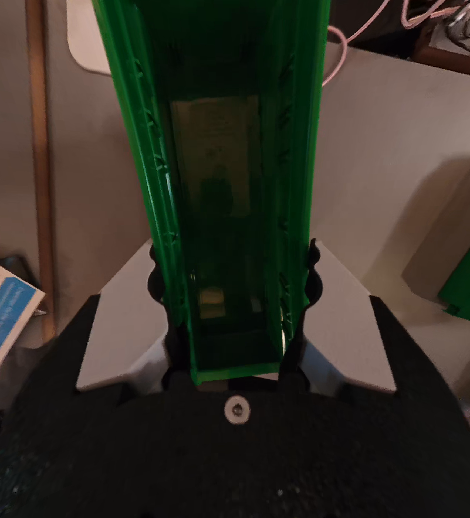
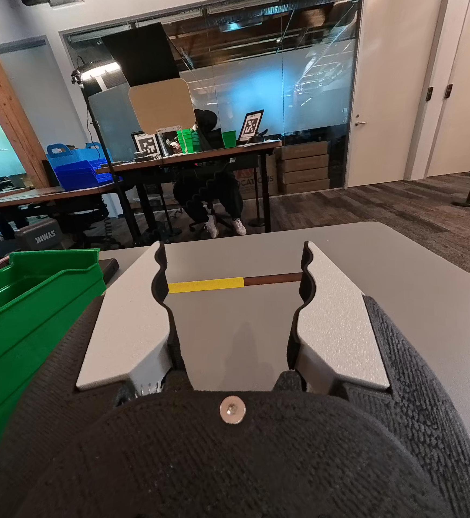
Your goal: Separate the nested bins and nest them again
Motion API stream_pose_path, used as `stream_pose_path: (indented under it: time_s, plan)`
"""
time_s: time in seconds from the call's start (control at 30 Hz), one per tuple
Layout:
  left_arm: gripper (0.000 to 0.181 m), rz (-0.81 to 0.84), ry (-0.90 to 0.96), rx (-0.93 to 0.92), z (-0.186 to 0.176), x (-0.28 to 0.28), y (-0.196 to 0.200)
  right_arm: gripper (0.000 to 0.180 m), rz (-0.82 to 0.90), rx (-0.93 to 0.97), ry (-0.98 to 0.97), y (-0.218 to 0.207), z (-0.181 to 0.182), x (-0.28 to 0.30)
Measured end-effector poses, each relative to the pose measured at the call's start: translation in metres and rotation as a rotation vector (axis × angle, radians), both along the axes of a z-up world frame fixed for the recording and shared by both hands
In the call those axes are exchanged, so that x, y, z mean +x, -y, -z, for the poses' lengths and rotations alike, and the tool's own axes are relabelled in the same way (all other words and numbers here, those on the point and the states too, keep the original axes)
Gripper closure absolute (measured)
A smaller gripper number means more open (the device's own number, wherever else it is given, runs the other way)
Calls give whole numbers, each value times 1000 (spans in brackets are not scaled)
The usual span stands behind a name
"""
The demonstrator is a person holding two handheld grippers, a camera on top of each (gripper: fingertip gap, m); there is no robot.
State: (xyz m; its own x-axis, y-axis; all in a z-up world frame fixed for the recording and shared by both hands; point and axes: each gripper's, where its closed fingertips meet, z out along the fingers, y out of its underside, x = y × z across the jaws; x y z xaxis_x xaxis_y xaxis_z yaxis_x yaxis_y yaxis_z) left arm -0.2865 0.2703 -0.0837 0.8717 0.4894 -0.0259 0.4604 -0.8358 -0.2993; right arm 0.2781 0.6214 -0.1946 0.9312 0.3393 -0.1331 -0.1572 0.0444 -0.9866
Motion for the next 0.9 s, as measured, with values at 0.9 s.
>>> stream_pose_path:
  time_s: [0.9]
  plan:
    - [75, 453, 236, 61, 152, 257, -149, 83, -15, 1, 38, 0, 1, -6]
